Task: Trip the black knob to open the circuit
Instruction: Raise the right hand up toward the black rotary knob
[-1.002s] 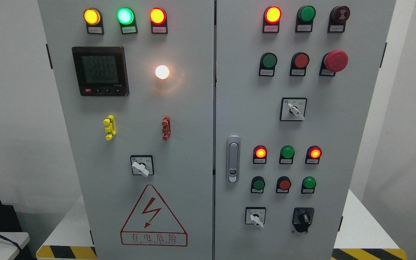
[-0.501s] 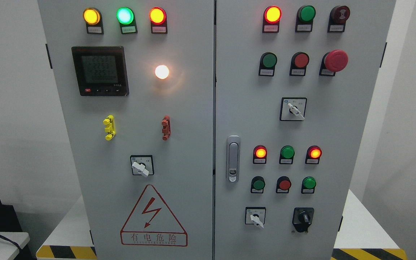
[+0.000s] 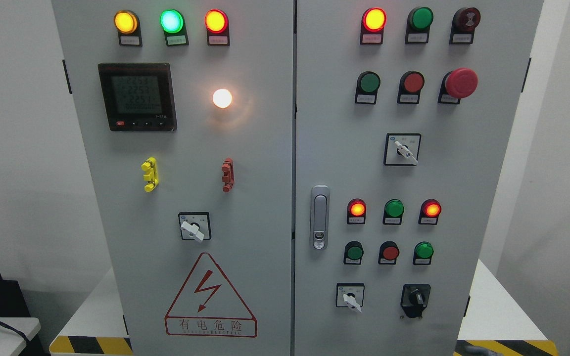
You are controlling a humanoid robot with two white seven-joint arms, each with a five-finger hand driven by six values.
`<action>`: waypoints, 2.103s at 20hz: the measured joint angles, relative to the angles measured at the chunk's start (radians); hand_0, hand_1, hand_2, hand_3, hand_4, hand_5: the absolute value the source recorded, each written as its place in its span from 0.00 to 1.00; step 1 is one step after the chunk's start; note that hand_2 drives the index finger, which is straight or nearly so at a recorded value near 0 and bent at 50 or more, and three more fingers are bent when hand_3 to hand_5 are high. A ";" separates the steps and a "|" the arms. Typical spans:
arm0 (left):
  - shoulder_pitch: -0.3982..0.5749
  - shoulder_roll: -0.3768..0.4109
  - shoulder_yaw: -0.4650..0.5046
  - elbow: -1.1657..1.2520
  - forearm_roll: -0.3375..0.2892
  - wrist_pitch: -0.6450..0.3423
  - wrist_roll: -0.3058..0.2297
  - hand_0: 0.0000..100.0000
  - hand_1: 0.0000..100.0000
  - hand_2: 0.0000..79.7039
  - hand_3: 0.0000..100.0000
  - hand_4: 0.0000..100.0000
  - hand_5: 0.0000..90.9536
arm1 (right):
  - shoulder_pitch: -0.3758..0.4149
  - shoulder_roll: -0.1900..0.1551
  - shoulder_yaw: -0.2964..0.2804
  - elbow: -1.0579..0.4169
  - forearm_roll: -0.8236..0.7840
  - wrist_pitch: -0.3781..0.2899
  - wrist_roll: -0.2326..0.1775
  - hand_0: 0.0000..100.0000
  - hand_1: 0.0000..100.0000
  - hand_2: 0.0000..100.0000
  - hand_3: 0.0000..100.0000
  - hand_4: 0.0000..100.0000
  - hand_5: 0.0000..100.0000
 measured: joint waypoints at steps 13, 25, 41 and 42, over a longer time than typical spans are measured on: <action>0.000 0.000 0.000 0.000 0.000 0.000 0.000 0.12 0.39 0.00 0.00 0.00 0.00 | -0.104 0.033 0.019 0.057 0.018 0.078 -0.004 0.39 0.80 0.43 0.81 0.89 0.97; 0.000 0.000 0.000 0.000 0.000 0.000 0.000 0.12 0.39 0.00 0.00 0.00 0.00 | -0.143 0.043 0.024 0.095 0.021 0.111 -0.004 0.37 0.80 0.44 0.81 0.89 0.97; 0.000 0.000 0.000 0.000 0.000 0.000 0.000 0.12 0.39 0.00 0.00 0.00 0.00 | -0.173 0.046 0.027 0.151 0.022 0.111 -0.016 0.29 0.79 0.44 0.82 0.89 0.97; 0.000 0.000 0.000 0.000 0.000 0.000 0.000 0.12 0.39 0.00 0.00 0.00 0.00 | -0.174 0.046 0.027 0.154 0.022 0.110 -0.016 0.29 0.79 0.44 0.82 0.89 0.97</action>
